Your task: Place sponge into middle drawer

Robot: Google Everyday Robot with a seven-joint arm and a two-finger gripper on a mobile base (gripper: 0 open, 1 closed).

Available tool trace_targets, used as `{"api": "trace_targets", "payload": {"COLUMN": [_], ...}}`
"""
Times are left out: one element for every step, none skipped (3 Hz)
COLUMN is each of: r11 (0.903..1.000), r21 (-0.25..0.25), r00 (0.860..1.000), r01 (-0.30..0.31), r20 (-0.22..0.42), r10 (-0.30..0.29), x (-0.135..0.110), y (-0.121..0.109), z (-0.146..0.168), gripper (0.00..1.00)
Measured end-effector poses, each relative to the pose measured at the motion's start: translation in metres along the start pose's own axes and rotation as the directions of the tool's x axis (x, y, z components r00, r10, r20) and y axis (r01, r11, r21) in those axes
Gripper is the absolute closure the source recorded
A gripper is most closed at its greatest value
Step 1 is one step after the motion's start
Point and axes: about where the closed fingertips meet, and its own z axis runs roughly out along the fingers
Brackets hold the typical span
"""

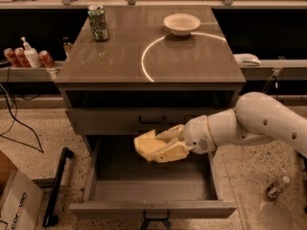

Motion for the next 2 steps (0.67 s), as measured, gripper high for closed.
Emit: {"api": "trace_targets", "payload": {"r11": [0.9996, 0.9993], "r21": [-0.012, -0.016], "r00": [1.0, 0.999], "r01": [-0.027, -0.033], "r20": [-0.009, -0.003], "r10": [0.027, 0.033], "x": [0.027, 0.048], "y": [-0.006, -0.017], "z": [0.016, 0.028], "gripper": [1.0, 1.0]}}
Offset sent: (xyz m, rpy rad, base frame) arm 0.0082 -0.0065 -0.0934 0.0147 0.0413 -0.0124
